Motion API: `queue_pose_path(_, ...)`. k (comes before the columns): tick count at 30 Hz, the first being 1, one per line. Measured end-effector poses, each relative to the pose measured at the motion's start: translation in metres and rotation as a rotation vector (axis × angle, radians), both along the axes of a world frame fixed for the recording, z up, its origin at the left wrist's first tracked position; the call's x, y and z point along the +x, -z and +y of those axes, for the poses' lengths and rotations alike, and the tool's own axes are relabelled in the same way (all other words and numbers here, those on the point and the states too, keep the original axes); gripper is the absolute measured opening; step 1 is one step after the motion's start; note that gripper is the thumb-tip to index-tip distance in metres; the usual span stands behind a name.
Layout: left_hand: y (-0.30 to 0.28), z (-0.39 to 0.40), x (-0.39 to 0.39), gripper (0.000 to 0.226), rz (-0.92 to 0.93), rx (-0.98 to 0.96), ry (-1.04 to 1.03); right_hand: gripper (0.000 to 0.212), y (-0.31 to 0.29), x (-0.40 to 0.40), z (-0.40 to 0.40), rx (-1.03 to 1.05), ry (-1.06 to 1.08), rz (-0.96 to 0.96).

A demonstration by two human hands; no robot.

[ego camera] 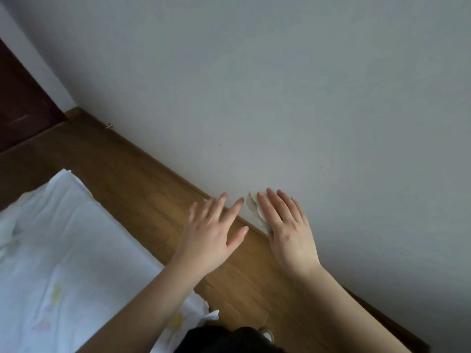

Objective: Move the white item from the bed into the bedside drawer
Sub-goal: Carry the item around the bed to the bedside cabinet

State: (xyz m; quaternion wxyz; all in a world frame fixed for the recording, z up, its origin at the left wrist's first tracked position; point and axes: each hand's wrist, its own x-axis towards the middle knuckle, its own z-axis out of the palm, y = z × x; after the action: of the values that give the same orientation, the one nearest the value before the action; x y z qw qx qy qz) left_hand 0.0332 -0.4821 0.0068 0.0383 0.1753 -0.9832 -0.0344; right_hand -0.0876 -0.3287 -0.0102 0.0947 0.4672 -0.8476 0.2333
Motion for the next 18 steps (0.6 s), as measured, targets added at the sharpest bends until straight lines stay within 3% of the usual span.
queue_pose_path(12,0.015,-0.088,-0.016,0.06,0.035,0.053,-0.357,0.078,0.003,-0.053,-0.125,0.14,-0.283,0.061)
queue_pose_path(18,0.019,-0.16,-0.021,0.063,0.125,0.076,-0.529,0.066,0.007,-0.069,-0.218,0.155,-0.428,0.084)
